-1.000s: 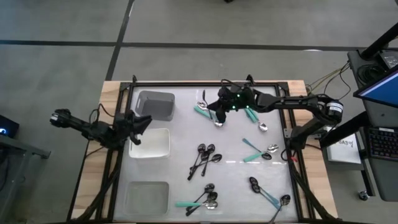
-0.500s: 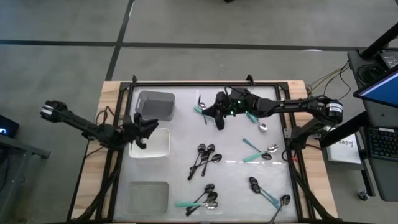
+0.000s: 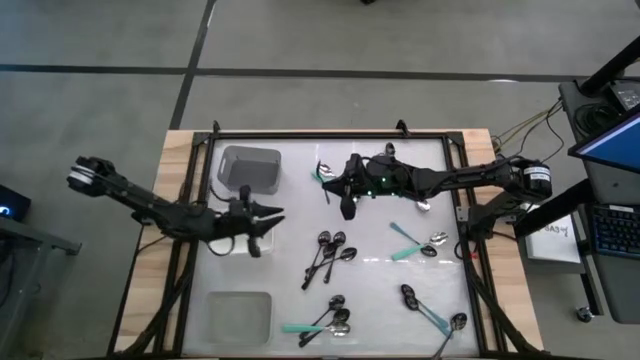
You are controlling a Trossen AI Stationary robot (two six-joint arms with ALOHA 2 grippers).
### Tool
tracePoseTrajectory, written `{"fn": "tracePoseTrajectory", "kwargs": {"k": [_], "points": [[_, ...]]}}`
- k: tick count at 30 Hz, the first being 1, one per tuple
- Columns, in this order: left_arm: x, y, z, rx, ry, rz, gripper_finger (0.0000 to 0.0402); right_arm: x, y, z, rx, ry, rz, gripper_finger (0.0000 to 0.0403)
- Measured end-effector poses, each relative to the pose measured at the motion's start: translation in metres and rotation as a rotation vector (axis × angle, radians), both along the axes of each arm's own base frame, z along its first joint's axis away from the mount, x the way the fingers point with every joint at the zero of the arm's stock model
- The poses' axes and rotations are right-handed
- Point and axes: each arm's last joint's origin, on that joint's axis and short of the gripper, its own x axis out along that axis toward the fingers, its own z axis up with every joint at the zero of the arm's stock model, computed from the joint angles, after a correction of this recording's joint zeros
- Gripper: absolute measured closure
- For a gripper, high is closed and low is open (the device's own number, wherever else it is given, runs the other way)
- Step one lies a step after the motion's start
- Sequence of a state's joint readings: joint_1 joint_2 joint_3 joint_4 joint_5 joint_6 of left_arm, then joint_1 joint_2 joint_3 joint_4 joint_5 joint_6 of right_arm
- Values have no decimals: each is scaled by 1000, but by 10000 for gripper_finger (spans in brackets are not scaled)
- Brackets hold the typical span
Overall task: Sort silverware by color (type)
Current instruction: Put the black spoon into the black bin
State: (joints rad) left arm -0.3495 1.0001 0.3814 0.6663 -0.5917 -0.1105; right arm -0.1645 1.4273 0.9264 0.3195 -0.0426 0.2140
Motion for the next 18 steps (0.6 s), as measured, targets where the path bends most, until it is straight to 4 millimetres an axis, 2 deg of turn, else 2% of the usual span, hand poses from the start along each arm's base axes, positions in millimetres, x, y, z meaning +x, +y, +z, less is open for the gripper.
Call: {"fn": "tracePoseTrajectory", "kwargs": {"k": [7, 18], "points": [[27, 4, 11, 75, 107, 129, 324, 0, 3, -2, -39, 32, -69, 394], [65, 27, 9, 73, 120, 257, 324, 1, 8, -2, -207, 55, -9, 394]]}}
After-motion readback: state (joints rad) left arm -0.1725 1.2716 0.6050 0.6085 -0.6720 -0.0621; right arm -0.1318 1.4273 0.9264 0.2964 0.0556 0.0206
